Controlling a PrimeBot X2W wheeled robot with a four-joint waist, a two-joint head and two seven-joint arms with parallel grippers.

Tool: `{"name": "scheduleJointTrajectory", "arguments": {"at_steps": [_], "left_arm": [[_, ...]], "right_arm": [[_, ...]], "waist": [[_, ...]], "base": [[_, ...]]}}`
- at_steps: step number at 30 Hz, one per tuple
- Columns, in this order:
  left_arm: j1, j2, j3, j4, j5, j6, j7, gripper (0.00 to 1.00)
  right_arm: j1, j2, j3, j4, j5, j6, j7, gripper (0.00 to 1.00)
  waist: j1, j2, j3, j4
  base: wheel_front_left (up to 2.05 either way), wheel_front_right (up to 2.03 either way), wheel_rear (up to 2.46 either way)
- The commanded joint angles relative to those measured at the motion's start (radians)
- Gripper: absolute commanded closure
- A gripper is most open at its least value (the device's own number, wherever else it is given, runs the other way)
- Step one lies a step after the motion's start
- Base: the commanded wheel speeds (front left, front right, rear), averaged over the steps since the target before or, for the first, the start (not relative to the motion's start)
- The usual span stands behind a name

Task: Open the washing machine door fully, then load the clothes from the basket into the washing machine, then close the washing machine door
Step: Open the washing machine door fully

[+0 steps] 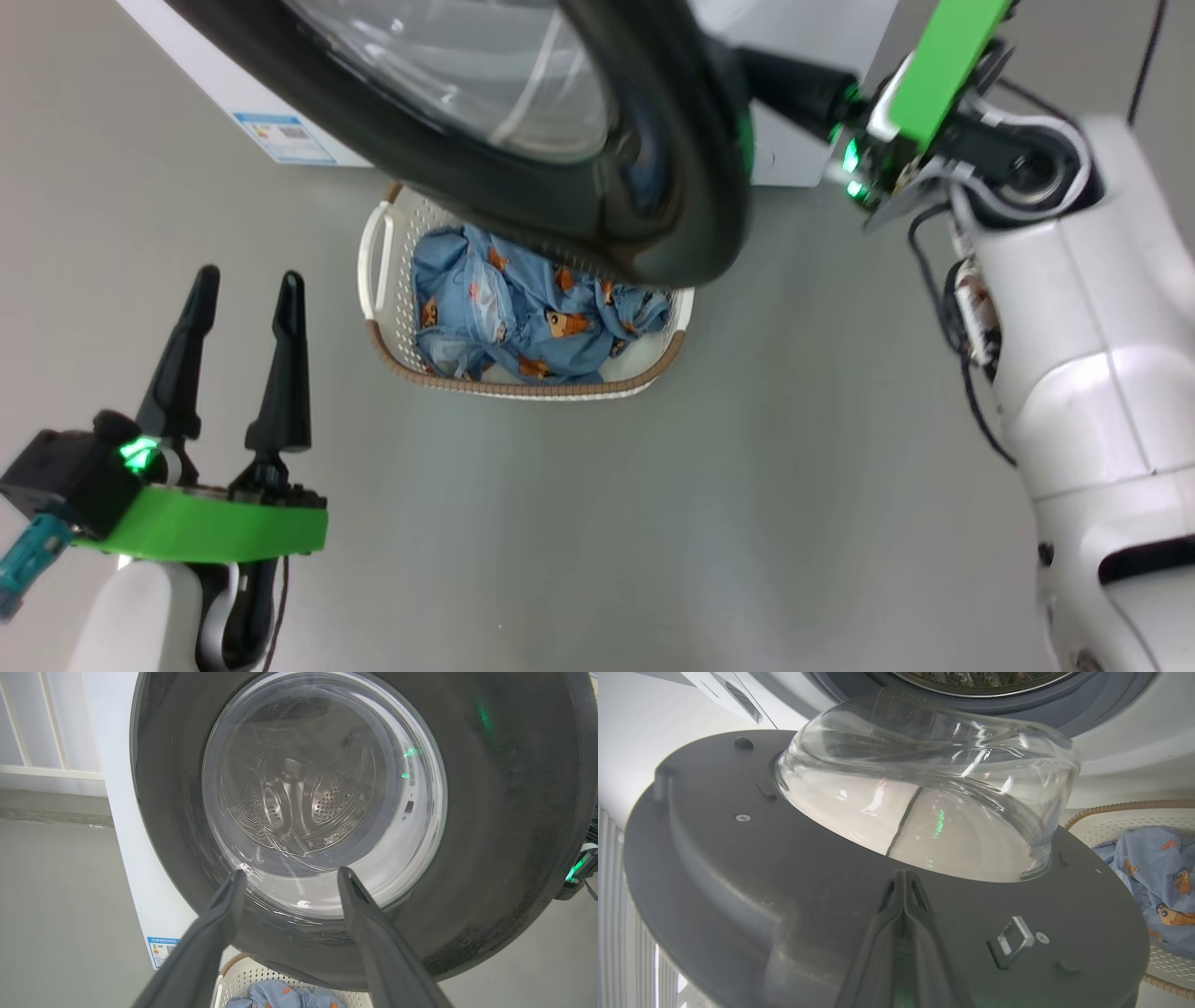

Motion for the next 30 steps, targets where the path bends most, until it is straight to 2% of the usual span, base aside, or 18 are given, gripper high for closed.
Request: {"name": "scheduleJointTrajectory", "arguments": {"at_steps": [1, 10, 19, 25, 30], "left_arm": [[0.010, 0.035, 0.041, -0.019, 0.014, -0.003, -0.008, 0.00], [0.050, 0.037, 0.044, -0.008, 0.027, -0.003, -0.008, 0.00], [0.091, 0.035, 0.058, 0.000, 0.037, -0.003, -0.008, 0.00], [0.124, 0.036, 0.072, 0.011, 0.047, -0.003, -0.008, 0.00], [0.144, 0.035, 0.082, 0.019, 0.051, -0.003, -0.008, 0.00]], "right_arm": [[0.023, 0.036, 0.032, -0.043, 0.021, 0.002, 0.011, 1.00], [0.150, 0.036, 0.194, -0.131, 0.133, 0.002, 0.003, 1.00], [0.231, 0.036, 0.337, -0.166, 0.224, 0.002, -0.048, 1.00], [0.268, 0.036, 0.441, -0.174, 0.282, 0.002, -0.119, 1.00], [0.278, 0.036, 0.544, -0.185, 0.376, 0.002, -0.209, 1.00]], "waist": [[0.0000, 0.0000, -0.020, -0.004], [0.0000, 0.0000, -0.091, -0.010], [0.0000, 0.0000, -0.145, -0.013], [0.0000, 0.0000, -0.185, -0.009], [0.0000, 0.0000, -0.204, -0.005]], "base": [[0.00, 0.00, 0.00], [0.00, 0.00, 0.00], [0.00, 0.00, 0.00], [0.00, 0.00, 0.00], [0.00, 0.00, 0.00]]}}
